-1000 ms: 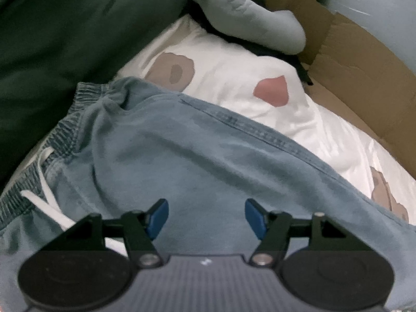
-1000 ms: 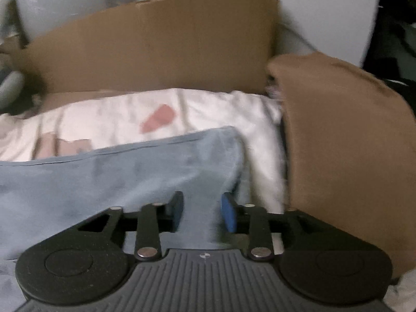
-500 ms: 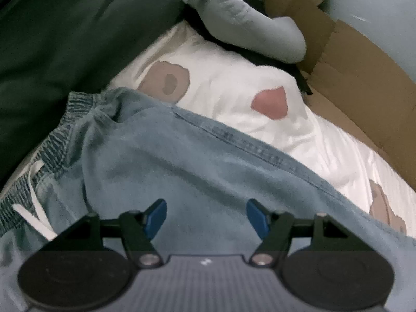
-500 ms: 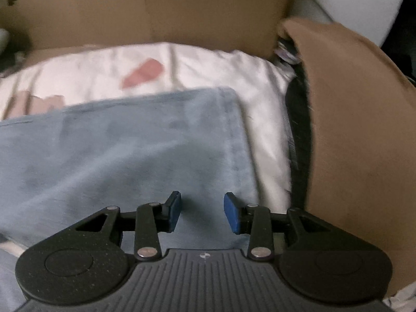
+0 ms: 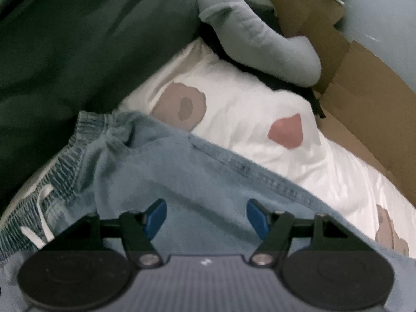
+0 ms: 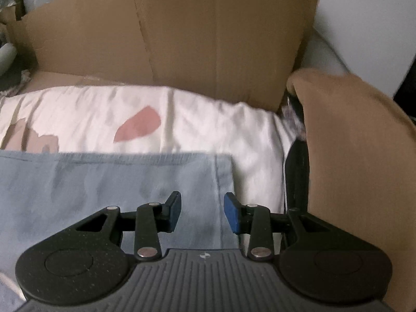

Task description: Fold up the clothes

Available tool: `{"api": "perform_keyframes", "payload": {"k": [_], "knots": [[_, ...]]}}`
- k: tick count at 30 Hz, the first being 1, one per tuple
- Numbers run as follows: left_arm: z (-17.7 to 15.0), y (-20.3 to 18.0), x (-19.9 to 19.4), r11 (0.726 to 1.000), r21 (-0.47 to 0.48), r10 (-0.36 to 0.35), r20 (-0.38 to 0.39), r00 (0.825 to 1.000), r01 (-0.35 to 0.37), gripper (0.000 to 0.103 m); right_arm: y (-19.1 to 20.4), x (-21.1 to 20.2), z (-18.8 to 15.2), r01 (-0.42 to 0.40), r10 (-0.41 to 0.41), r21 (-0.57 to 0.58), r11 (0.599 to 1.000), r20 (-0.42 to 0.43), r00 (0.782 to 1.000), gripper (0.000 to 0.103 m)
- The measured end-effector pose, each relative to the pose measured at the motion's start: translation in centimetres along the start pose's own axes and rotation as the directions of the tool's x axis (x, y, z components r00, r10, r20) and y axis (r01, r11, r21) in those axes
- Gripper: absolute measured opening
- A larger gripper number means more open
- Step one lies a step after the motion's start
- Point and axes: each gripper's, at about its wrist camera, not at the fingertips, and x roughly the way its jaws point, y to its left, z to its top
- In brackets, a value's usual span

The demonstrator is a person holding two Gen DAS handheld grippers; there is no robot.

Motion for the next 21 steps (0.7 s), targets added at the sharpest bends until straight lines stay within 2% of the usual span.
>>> {"api": "perform_keyframes", "payload": {"k": [6, 10, 11, 17, 21], "knots": [[3.7, 1.0, -0.6, 1.000, -0.021, 0.013, 0.049, 0.999, -0.012, 0.070, -0.8, 2.5, 1.4, 0.003, -0.004, 0.039, 0.999, 0.010, 1.000, 0.044], [6.4, 1.4, 0.1, 0.999, -0.046, 0.016, 0.058, 0.998, -0.013, 0.069, -0.7, 3.5, 1.4, 0.011, -0.011, 0.015, 1.000, -0.002, 1.000, 0.047], [7.0, 1.5, 0.4, 0.998, -0.056, 0.014, 0.055, 0.998, -0.011, 0.066, -0.7, 3.6, 1.4, 0.010, -0.010, 0.011, 1.000, -0.004, 1.000, 0.050], [9.4, 0.9, 2.8, 0.997, -0.073, -0.017, 0.026, 1.000, 0.019, 0.064, -0.7, 4.1, 1.4, 0.007, -0.007, -0.018, 1.000, 0.001, 1.000, 0.050], [9.6, 0.6, 5.2, 0.997, -0.079, -0.016, -0.042, 0.999, 0.013, 0.064, -0.6, 4.6, 1.4, 0.008, -0.008, -0.038, 0.999, -0.004, 1.000, 0.050]]}}
